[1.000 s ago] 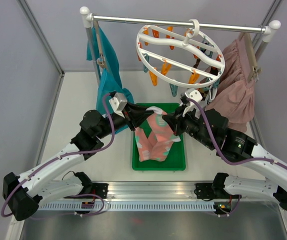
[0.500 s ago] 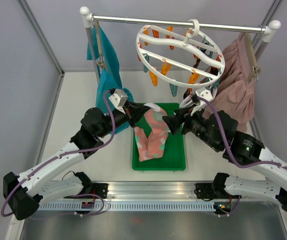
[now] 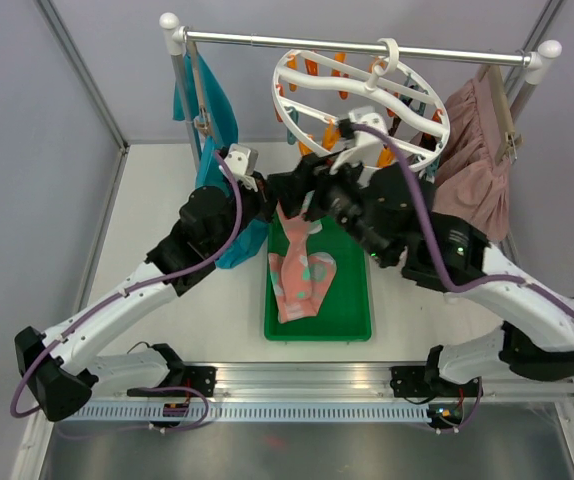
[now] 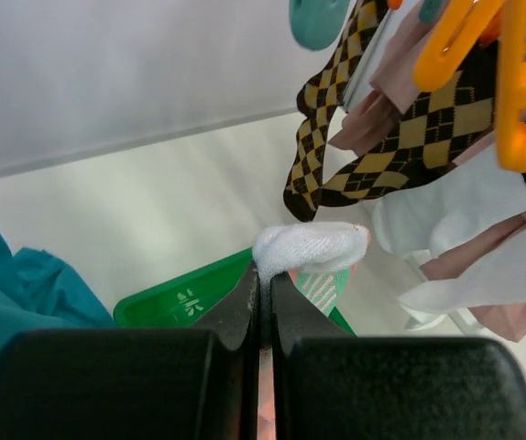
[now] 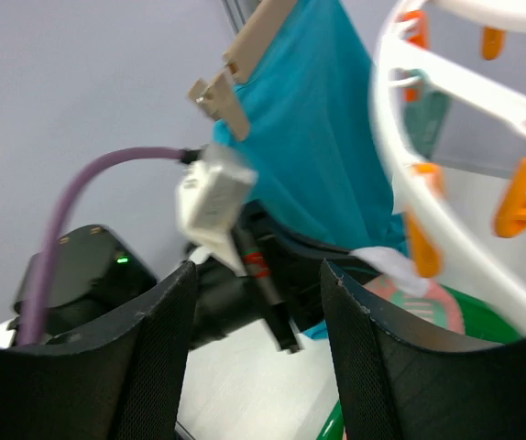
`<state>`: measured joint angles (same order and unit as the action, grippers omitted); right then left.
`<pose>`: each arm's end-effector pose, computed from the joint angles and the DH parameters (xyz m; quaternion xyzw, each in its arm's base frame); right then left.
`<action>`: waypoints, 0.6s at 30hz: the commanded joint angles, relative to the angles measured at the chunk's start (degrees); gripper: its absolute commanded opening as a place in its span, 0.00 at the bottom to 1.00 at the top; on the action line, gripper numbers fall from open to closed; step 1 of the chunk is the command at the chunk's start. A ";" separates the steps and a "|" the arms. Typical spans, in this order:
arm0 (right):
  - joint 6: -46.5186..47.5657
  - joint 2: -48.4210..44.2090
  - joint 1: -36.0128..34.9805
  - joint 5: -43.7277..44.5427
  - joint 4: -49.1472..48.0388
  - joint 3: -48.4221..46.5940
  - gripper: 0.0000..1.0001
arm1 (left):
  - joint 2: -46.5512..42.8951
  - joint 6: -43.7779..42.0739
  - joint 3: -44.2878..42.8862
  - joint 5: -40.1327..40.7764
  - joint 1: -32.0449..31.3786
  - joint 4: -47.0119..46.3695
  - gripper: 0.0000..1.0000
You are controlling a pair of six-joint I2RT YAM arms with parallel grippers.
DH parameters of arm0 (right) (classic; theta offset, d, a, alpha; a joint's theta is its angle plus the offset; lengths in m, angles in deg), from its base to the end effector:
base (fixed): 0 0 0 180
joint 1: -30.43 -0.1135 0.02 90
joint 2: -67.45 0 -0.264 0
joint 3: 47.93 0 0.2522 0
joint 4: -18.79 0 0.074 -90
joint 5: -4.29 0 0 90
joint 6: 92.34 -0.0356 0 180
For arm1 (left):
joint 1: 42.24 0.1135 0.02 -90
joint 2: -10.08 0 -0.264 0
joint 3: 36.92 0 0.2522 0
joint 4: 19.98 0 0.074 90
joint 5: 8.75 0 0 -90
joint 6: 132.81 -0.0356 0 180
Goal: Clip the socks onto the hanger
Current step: Move the clothesline to the center of the board.
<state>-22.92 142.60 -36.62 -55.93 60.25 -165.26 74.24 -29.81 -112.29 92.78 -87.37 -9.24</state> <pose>0.1115 0.2179 0.5393 -0.0999 0.6961 0.3458 0.6212 0.1893 -0.1801 0.4010 0.1254 0.6930 -0.2813 0.6518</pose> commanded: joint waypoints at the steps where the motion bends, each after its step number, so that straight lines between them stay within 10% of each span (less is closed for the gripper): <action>1: 5.18 6.92 -9.03 17.04 5.95 -12.40 0.64 | 0.79 2.12 -2.82 4.12 -0.05 2.68 0.02; 11: 32.50 21.76 -12.15 43.67 -10.10 -26.67 0.65 | 0.35 3.44 -2.38 4.64 -0.05 5.40 0.02; 18: 31.83 30.67 -4.06 38.00 -1.08 -42.51 0.67 | -1.05 3.79 -1.94 3.76 -0.05 6.81 0.02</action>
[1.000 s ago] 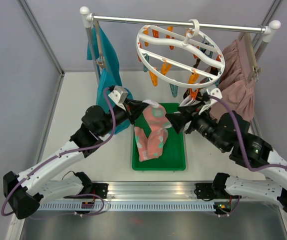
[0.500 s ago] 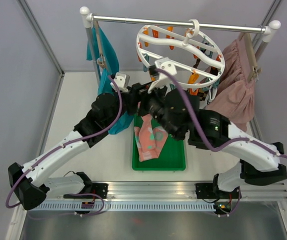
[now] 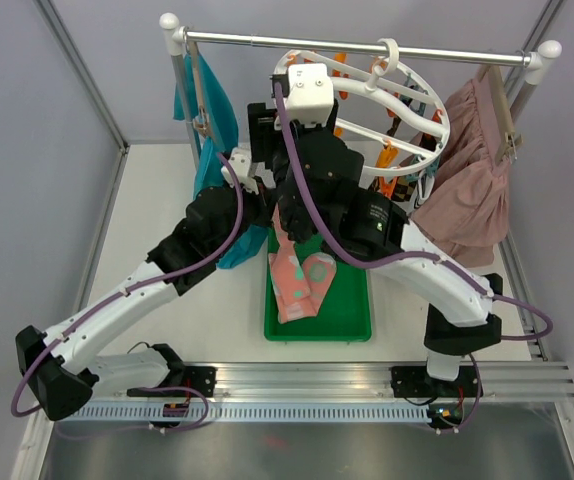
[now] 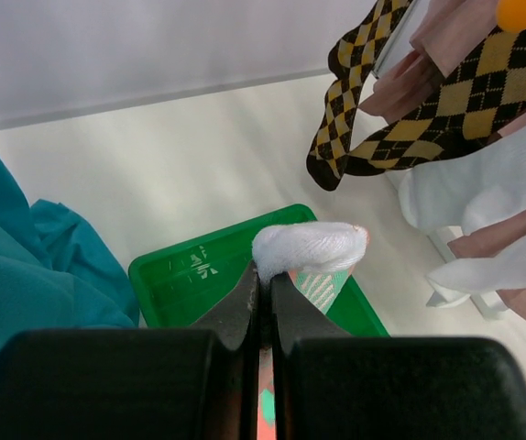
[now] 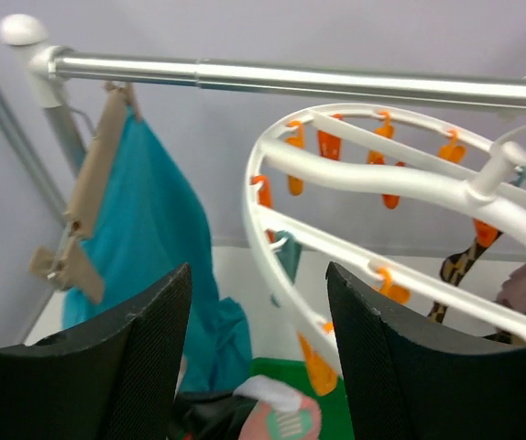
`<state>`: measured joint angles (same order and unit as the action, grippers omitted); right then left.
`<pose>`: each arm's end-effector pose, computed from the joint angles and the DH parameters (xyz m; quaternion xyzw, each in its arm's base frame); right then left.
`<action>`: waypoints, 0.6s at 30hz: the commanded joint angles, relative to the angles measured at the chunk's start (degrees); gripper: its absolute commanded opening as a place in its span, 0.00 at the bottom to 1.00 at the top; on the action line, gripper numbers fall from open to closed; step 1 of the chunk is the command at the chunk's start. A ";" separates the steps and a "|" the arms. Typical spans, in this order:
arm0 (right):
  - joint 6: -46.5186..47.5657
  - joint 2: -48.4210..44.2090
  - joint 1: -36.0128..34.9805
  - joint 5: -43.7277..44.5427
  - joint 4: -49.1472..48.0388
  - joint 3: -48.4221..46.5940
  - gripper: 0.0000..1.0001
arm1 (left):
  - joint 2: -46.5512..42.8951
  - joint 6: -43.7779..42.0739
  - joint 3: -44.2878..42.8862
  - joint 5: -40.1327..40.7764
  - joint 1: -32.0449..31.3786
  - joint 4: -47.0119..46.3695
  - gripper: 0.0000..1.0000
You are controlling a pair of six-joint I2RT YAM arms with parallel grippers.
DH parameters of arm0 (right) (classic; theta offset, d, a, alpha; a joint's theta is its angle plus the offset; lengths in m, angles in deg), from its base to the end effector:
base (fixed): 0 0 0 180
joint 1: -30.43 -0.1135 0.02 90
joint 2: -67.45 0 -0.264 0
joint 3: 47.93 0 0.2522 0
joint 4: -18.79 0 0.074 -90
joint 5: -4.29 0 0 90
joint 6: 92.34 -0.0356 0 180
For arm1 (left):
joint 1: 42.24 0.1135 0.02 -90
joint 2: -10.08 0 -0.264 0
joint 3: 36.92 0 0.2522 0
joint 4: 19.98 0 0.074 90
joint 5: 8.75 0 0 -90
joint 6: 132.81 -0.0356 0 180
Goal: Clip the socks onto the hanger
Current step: Move the clothesline to the center of the board.
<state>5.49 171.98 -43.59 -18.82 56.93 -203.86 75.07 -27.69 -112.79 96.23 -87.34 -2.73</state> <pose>0.1221 0.3075 0.5863 -0.0128 0.6744 0.0706 0.7349 0.1927 -0.1803 0.3883 0.1072 0.7363 -0.2476 0.6206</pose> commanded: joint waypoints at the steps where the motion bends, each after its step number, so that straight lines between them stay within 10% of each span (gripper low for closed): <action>1: 2.11 1.03 3.79 -0.43 3.64 -3.91 0.68 | -2.06 1.67 -1.44 0.22 -0.07 0.55 0.02; 6: -11.00 -0.64 13.00 -16.08 11.84 0.54 0.67 | -2.76 1.76 -1.17 -0.04 -0.07 0.64 0.02; 18: -10.03 -1.61 13.46 -18.20 11.04 7.68 0.63 | -3.73 0.88 -0.47 0.49 -0.07 0.73 0.02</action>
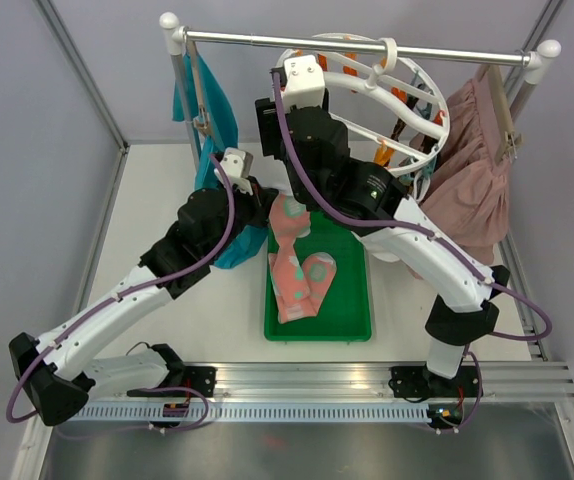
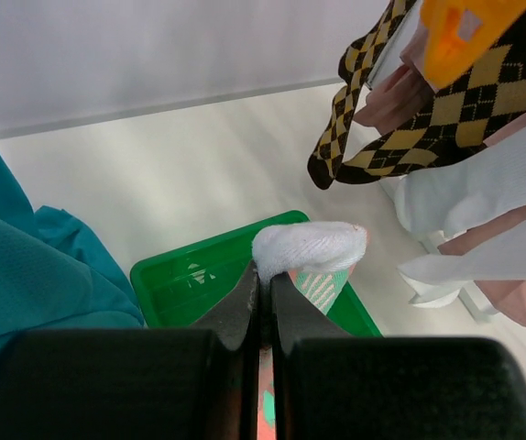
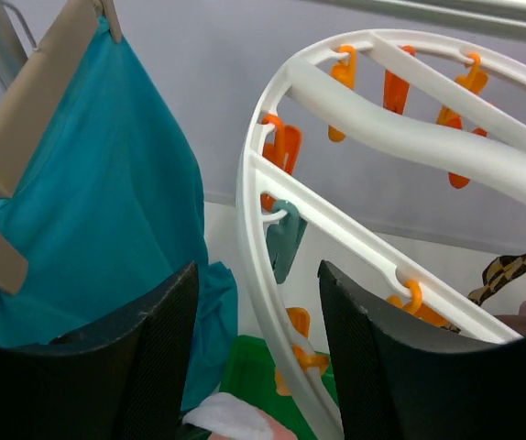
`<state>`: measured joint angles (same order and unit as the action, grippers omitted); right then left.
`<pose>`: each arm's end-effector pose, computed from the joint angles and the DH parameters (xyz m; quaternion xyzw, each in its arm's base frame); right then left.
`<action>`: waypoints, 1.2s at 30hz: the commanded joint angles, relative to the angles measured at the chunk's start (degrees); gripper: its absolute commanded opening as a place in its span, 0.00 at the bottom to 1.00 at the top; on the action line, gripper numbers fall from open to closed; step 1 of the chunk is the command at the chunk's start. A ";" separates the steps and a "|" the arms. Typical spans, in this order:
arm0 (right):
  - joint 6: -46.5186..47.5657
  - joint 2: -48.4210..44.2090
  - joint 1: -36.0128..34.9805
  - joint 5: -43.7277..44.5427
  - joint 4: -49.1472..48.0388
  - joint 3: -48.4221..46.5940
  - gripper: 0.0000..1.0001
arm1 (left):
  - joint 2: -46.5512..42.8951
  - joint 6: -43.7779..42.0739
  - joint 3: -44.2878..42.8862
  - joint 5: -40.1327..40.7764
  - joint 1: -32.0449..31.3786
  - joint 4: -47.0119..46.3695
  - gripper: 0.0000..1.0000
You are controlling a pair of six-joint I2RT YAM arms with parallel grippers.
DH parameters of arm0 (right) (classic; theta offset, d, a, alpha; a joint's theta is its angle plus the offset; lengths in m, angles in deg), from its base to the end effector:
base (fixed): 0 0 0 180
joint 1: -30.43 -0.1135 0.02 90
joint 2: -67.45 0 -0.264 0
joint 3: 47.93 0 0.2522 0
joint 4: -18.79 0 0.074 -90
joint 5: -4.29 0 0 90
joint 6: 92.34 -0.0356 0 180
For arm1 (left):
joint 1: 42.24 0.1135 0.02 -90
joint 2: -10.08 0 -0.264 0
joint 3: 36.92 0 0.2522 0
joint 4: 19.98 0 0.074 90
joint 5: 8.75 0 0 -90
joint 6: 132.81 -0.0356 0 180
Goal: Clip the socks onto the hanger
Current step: Move the clothesline to the center of the board.
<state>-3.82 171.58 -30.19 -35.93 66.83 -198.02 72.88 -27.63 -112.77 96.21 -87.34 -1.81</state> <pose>0.1987 0.2975 0.5473 -0.0681 0.7121 0.0652 0.6957 0.1851 -0.1727 0.3956 0.1040 0.7296 -0.2529 0.6269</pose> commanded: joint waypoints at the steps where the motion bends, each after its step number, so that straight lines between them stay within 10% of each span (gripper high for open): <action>1: -1.16 -2.00 0.06 -0.91 1.22 2.56 0.61 | -1.46 0.73 -0.49 0.51 -0.07 -0.01 0.02; 6: -1.86 -3.68 0.06 1.55 2.28 5.90 0.58 | -1.28 0.55 -0.67 0.24 -0.07 -0.01 0.02; 16: -4.76 -12.54 0.06 3.39 2.98 15.65 0.22 | -1.02 0.73 -1.11 -0.46 -0.07 -0.10 0.02; 36: -6.87 -32.49 0.06 -9.87 3.16 31.30 0.13 | 0.04 1.78 -1.72 1.21 -0.07 0.96 0.02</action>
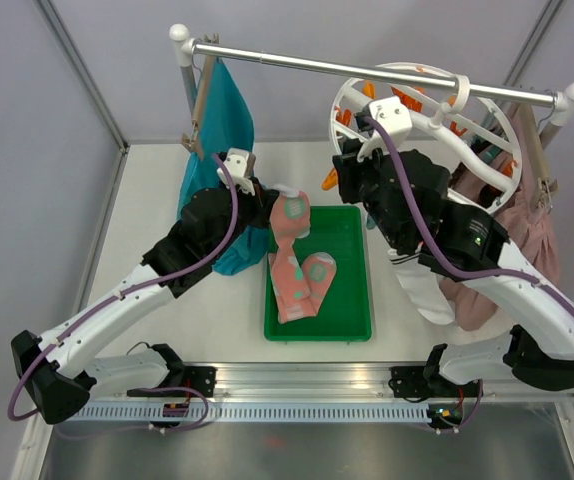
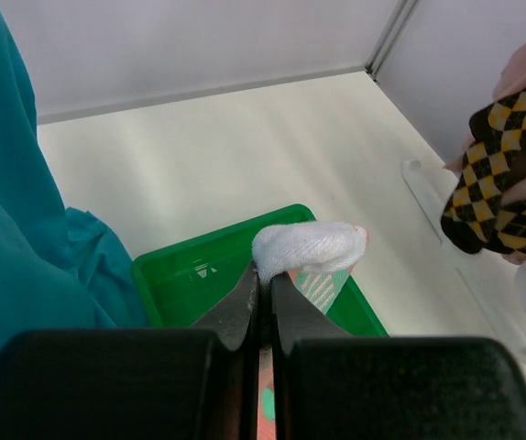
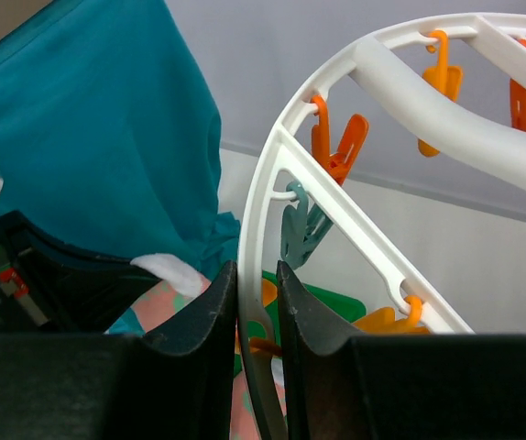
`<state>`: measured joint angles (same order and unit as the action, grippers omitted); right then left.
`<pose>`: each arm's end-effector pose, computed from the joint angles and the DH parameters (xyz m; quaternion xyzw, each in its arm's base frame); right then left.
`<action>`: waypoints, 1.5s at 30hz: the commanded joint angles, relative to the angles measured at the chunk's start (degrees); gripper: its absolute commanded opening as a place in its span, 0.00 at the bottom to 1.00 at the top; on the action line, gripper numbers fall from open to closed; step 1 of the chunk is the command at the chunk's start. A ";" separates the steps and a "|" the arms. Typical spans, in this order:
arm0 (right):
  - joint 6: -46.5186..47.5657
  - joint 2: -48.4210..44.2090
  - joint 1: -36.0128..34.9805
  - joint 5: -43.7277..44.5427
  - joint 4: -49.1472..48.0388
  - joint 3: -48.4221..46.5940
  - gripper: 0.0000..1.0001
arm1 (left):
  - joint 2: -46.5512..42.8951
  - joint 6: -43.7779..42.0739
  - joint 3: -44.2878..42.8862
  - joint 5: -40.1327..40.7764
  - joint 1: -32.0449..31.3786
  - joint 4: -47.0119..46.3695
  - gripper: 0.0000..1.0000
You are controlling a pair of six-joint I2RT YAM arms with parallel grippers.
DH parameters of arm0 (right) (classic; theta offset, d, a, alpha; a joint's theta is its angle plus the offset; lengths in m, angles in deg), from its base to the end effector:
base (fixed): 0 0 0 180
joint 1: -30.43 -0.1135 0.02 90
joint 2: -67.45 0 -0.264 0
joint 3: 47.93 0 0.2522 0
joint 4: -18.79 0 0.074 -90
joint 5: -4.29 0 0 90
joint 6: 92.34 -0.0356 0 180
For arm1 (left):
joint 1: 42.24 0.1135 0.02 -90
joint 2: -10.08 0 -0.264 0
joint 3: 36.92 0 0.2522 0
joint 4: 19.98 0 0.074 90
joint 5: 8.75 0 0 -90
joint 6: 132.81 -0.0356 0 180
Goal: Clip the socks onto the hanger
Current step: Move the clothesline to the center of the board.
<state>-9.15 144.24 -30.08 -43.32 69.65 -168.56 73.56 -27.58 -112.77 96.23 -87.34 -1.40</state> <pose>0.1396 0.1981 0.5329 -0.1017 0.7313 0.1169 0.6642 0.1874 -0.1750 0.3920 0.1061 0.7355 -0.2488 0.6212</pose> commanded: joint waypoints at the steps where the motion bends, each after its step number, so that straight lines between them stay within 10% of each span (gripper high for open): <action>1: -1.89 -6.12 -0.05 -2.92 0.43 2.54 0.13 | -0.73 1.65 -1.72 1.19 -0.07 0.54 0.02; 18: -4.44 -19.23 -0.13 -6.61 1.48 13.18 0.13 | -0.03 2.35 -1.55 2.33 -0.07 0.19 0.02; 34: 0.83 -9.29 0.04 -37.90 -1.33 10.27 0.04 | -1.78 1.65 -0.49 4.70 -0.07 -0.07 0.02; 45: -2.42 -15.79 0.22 -25.00 2.09 11.86 0.24 | -2.40 3.49 0.21 2.51 -0.07 -0.60 0.02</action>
<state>-9.24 130.38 -29.60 -72.47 69.43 -157.41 72.95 -26.73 -112.77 99.18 -87.34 -0.30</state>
